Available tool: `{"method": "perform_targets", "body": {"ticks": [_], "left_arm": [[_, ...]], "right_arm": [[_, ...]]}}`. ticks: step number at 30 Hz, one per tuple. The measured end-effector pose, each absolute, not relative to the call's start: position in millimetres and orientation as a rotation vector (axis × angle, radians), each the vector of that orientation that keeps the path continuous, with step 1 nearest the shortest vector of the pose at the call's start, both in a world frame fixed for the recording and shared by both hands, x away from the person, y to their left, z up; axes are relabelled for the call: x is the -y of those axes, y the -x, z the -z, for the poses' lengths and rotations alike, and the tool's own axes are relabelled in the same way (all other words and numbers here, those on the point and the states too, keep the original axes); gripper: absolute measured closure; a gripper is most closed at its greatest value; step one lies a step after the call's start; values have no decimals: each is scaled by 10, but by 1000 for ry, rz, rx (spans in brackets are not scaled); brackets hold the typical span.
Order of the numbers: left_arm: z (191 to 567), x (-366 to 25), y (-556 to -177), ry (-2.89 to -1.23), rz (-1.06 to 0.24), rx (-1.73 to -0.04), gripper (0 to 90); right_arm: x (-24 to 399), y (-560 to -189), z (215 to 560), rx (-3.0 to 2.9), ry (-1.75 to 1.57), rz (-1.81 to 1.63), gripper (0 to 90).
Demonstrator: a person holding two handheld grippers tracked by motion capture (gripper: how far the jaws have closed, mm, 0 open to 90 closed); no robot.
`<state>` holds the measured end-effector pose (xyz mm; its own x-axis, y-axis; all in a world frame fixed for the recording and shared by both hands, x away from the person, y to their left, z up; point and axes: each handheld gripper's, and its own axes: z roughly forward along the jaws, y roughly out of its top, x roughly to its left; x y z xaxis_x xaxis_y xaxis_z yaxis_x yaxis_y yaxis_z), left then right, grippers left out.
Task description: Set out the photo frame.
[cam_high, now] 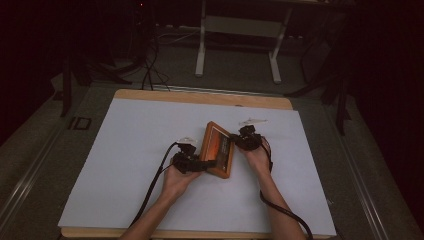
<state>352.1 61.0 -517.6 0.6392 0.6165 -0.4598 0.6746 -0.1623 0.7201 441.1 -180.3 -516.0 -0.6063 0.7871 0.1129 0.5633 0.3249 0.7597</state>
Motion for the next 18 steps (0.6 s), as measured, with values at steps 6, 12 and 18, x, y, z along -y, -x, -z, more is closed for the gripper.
{"method": "perform_targets", "body": {"ticks": [6, 12, 18], "left_arm": [[5155, -589, -3515, -1861, 60, -1026, 505], [5148, -579, -3507, -1859, 57, -1028, 514], [5126, -550, -3499, -1861, 46, -1022, 532]], "right_arm": [[1868, -4384, 5126, -2308, -1214, -1150, 900], [2001, -4343, 4997, -2281, -1192, -1164, 842], [2096, -4291, 4818, -2257, -1155, -1213, 782]]}}
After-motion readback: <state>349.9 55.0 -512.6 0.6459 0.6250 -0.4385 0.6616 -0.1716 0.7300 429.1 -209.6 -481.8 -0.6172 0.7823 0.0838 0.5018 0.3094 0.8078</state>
